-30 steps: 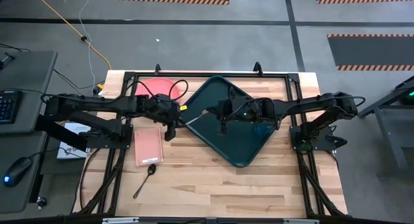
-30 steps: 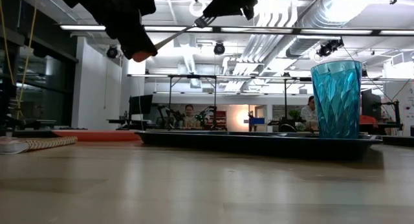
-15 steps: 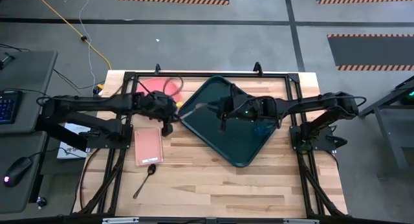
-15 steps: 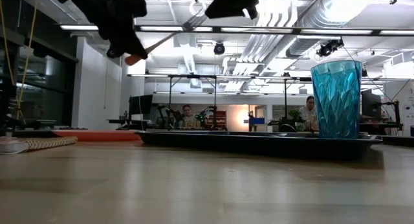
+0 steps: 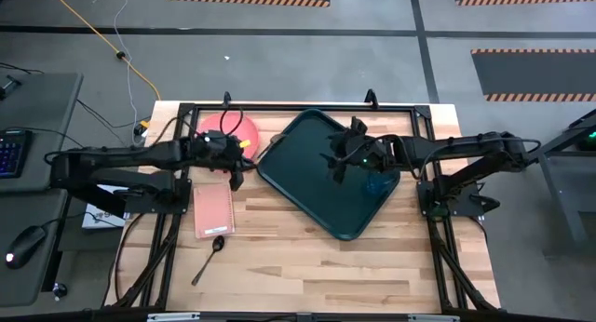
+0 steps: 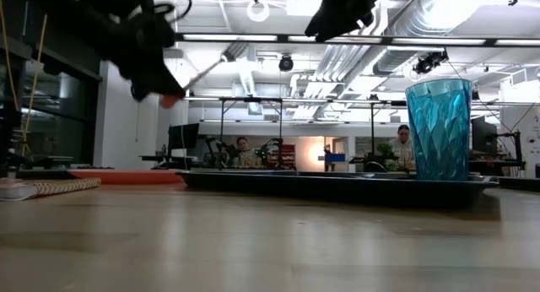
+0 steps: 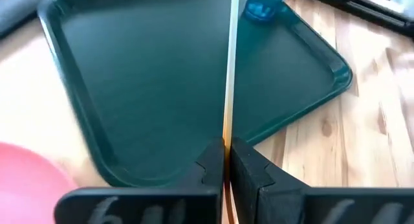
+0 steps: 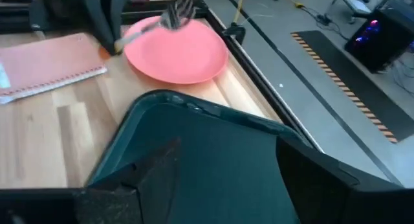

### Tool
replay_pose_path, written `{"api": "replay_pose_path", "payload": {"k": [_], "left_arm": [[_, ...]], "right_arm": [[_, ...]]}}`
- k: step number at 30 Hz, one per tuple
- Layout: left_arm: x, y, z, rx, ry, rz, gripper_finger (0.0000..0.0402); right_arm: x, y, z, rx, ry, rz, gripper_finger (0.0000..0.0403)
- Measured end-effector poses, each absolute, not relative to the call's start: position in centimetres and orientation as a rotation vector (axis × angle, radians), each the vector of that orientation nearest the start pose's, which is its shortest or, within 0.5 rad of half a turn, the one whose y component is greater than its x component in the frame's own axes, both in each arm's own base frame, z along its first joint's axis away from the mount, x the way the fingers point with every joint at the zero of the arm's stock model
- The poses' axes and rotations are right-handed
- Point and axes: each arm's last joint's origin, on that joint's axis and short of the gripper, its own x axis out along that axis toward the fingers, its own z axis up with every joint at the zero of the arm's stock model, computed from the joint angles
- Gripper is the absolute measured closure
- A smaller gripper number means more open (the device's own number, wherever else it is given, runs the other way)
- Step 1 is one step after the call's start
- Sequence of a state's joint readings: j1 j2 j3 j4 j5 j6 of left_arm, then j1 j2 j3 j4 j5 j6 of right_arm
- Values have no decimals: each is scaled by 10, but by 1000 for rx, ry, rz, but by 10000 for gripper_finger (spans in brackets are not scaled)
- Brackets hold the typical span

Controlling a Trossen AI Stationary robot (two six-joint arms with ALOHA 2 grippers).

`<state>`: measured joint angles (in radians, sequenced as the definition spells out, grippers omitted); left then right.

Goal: Pick and place plate/cup/fork/spoon on tray
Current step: Put the orange fork on the black serving tray to the left

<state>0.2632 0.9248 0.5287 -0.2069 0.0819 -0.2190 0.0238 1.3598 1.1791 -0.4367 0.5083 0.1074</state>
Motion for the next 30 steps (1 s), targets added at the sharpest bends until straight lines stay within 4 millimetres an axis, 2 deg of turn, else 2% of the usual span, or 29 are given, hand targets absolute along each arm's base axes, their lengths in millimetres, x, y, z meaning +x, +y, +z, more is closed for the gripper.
{"api": "replay_pose_path", "payload": {"k": [4,8,14,19,25,30], "left_arm": [[191,58,191,-462,478,219,400],[211,78,195,-536,419,170,401],[263,113,200,-554,570,192,401],[298,131,175,-631,706,191,401],[313,143,140,-725,712,221,401],[311,157,119,-821,721,288,402]], "right_arm": [[294,-7,324,-62,555,-509,155],[296,-7,327,-82,528,-493,155],[297,-6,327,-75,519,-453,155],[297,-6,321,-67,537,-436,155],[296,-6,306,-73,563,-439,155],[296,-6,295,-62,547,-442,155]]}}
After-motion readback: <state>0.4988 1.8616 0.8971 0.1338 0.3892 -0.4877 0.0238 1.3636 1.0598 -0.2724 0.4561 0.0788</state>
